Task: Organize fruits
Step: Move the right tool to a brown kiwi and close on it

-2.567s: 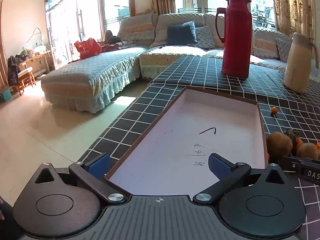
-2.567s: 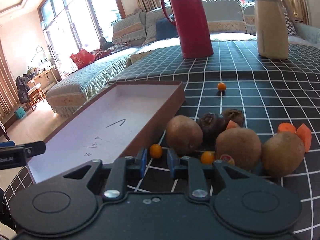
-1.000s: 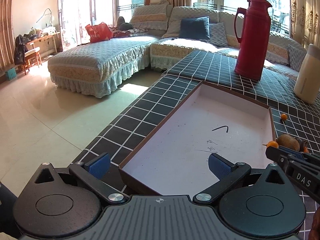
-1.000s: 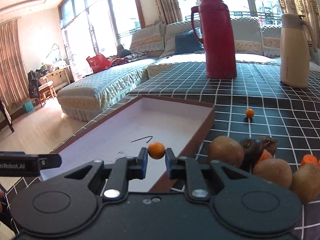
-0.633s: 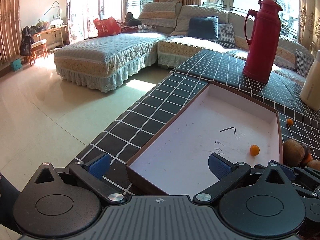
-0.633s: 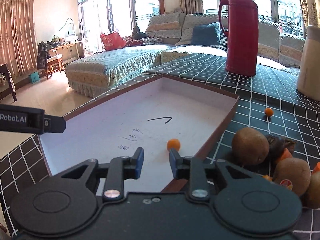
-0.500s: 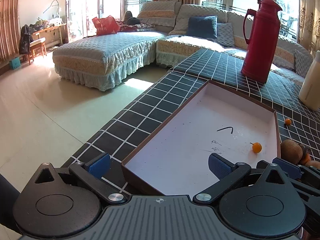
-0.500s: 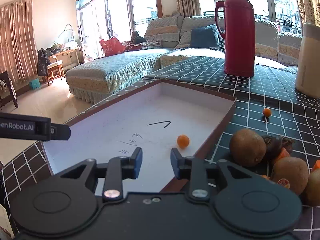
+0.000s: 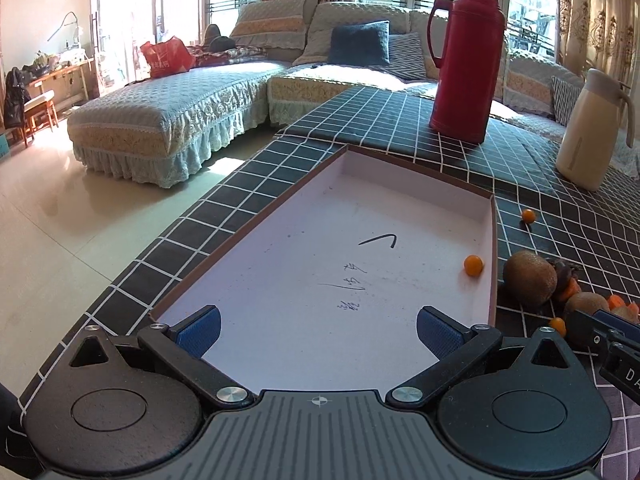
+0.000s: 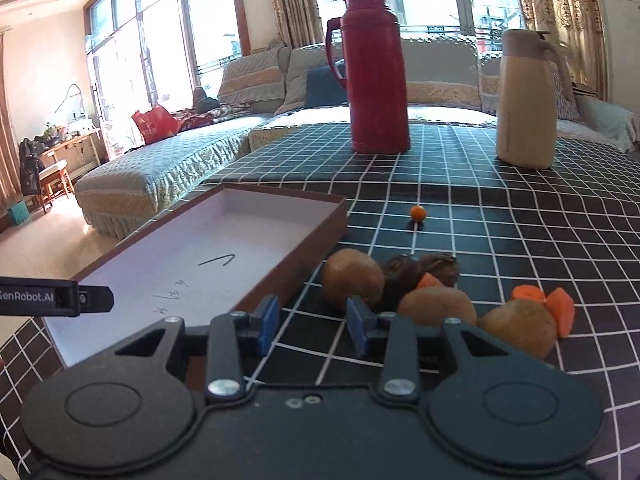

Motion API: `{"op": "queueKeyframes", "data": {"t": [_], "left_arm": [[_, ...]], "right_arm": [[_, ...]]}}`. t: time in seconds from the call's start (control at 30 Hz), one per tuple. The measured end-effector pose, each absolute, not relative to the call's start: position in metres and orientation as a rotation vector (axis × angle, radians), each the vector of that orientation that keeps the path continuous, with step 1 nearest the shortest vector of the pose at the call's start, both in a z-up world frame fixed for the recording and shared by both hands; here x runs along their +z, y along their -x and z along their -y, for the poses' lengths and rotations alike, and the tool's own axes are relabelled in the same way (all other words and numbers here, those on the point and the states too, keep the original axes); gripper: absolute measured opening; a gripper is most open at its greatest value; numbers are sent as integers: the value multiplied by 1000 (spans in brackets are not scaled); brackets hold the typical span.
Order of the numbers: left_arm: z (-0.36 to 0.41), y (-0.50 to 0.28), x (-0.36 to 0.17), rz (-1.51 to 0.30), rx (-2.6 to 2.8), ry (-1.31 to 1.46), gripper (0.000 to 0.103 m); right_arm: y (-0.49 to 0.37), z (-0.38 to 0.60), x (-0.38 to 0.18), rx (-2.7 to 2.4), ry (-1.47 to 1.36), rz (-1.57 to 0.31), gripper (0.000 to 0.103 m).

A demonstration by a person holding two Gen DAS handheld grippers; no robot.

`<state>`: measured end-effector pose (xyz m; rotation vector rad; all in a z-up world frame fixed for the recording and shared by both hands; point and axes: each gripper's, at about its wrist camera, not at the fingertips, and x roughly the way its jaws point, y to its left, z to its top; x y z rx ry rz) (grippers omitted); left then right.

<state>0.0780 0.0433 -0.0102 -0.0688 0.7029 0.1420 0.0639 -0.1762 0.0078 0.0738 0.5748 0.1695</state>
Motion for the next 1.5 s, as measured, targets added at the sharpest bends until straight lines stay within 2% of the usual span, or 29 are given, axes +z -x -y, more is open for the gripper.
{"op": "queueKeyframes", "data": {"t": [0.37, 0.73, 0.77, 0.8, 0.83, 0.9, 1.1, 1.27, 1.5], "left_arm": [[25, -70, -6, -692, 26, -35, 103], [62, -66, -8, -690, -52, -76, 103], [63, -66, -8, -690, -54, -78, 103], [65, -66, -8, -691, -55, -79, 103], [66, -66, -9, -694, -57, -82, 103], [68, -66, -9, -698, -63, -83, 103], [69, -66, -9, -702, -72, -86, 103], [66, -68, -9, -705, -68, -93, 103], [59, -69, -10, -706, -60, -95, 103]], "right_arm": [[-48, 221, 6, -4, -73, -607, 36], [-45, 259, -2, -130, -136, -643, 38], [-45, 264, -3, -136, -154, -640, 40], [-46, 267, -3, -148, -167, -637, 49], [-46, 270, -2, -167, -177, -630, 67], [-47, 276, -2, -199, -207, -599, 81], [-62, 281, -5, -199, -226, -587, 78], [-84, 285, -19, -195, -320, -659, 67], [-99, 279, -28, -213, -331, -655, 64]]}}
